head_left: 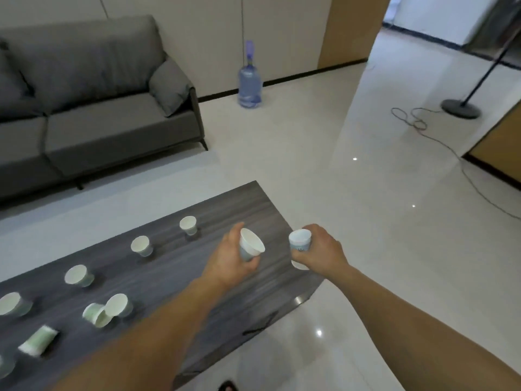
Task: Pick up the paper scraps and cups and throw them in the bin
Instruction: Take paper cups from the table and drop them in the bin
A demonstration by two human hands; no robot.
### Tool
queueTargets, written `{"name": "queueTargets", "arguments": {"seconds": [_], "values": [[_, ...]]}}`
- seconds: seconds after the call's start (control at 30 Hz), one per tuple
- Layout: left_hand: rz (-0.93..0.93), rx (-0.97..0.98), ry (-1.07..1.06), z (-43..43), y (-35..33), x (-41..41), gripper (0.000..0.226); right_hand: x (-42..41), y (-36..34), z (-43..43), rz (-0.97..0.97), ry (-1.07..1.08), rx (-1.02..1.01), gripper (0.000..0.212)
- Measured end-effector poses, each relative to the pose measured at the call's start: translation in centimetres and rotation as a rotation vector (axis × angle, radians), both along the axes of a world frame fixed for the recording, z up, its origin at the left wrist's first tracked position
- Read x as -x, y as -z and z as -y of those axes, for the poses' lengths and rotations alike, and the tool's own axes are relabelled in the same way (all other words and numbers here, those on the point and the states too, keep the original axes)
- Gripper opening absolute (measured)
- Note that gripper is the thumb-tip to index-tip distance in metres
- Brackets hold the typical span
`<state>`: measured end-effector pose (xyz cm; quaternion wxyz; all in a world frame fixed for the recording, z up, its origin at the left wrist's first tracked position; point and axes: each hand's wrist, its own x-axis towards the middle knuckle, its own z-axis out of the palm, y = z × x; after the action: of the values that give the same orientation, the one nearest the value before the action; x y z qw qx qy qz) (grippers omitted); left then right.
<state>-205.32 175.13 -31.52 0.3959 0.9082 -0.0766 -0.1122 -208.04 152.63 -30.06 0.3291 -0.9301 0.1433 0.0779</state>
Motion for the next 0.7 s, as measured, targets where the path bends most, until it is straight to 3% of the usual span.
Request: {"name": "queueTargets", "arguments": {"seconds": [0.2, 0.4, 0.7], "values": [[0.071, 0.043, 0.272, 17.7, -2.9, 2.8, 0.087, 10.6, -0.7, 15.5, -0.004, 0.252, -0.03, 0.091], [0.08, 0.102, 0.509, 36.8, -2.8, 10.6, 0.083, 23.9, -0.7, 29.8, 0.029, 0.536, 0.017, 0.068], [0.056, 0.147, 0.928, 58.4, -3.3, 22.3, 0.081, 41.4, -0.6, 43.8, 0.093, 0.997, -0.055, 0.086]]}}
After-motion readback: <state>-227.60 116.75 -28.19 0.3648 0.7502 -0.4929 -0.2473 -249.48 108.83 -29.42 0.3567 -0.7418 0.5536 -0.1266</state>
